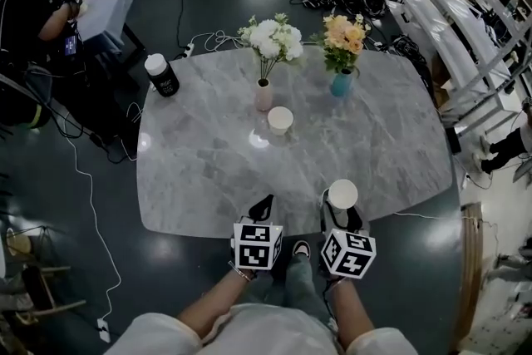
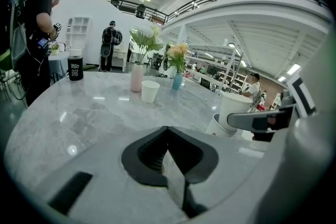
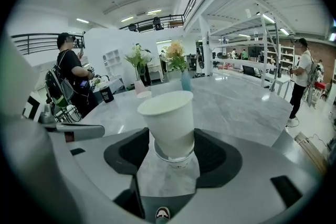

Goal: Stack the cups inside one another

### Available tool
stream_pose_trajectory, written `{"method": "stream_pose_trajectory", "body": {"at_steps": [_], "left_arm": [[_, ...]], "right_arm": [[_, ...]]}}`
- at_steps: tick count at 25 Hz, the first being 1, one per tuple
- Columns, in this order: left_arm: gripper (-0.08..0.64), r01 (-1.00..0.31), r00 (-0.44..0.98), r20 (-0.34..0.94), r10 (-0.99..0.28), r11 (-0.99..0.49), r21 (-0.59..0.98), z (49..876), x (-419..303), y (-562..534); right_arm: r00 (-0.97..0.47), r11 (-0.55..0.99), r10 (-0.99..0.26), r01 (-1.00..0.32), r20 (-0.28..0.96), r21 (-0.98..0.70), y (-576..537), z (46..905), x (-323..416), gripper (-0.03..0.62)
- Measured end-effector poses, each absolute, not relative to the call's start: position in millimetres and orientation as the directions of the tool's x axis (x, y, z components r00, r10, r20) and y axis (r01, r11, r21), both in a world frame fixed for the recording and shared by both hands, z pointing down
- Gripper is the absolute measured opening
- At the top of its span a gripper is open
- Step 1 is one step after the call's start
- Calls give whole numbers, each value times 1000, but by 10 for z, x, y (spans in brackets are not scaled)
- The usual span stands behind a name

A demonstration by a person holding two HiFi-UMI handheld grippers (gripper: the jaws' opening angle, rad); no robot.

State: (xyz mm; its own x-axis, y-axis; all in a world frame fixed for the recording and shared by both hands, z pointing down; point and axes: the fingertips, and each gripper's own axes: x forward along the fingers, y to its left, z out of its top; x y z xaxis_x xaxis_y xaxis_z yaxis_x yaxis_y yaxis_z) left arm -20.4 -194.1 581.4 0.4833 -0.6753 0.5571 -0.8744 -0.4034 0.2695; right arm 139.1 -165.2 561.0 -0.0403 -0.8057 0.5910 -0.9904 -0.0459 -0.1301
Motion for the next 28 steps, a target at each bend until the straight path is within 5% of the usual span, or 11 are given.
{"method": "stream_pose_trajectory", "body": {"at_steps": [25,28], "left_arm": [[-5,-878,479,541,-691,-390,279,5695,-53,-1939],[-5,-879,477,531,-701,-385,281,5640,-42,-1955]], "right_arm": [[-4,-78,-851,-988,525,-134,-1661,5322,1663,232],[12,-90,-857,-988,515,-125,-1682,5267,1725,191]]}}
